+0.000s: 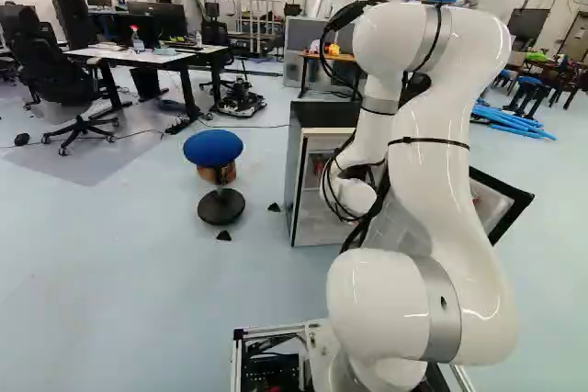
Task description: Grab a drink from the fridge
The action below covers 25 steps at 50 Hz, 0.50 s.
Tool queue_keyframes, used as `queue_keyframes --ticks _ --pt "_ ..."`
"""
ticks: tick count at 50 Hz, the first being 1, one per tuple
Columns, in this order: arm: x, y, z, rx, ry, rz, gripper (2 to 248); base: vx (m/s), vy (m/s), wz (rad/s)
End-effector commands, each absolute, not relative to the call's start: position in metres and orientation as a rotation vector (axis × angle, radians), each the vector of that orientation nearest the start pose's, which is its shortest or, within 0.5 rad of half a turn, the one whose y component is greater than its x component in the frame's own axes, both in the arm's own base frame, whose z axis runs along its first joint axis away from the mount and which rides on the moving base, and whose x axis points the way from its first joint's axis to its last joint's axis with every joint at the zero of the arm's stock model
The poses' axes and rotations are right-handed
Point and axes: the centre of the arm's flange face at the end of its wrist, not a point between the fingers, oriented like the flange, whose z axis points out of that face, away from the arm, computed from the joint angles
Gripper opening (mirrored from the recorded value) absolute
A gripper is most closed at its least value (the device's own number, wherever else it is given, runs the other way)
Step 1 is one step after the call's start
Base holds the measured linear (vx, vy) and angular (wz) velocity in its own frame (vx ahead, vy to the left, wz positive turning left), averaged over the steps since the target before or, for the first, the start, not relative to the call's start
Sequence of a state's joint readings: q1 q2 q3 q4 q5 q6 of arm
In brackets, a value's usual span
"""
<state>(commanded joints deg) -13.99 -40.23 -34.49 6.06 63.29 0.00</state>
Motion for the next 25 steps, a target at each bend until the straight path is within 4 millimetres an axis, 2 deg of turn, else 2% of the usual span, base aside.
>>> queue_keyframes --ticks 25 --pt "0.443 -0.121 0.142 -2.857 0.449 -1.593 247 0.000 0.000 0.000"
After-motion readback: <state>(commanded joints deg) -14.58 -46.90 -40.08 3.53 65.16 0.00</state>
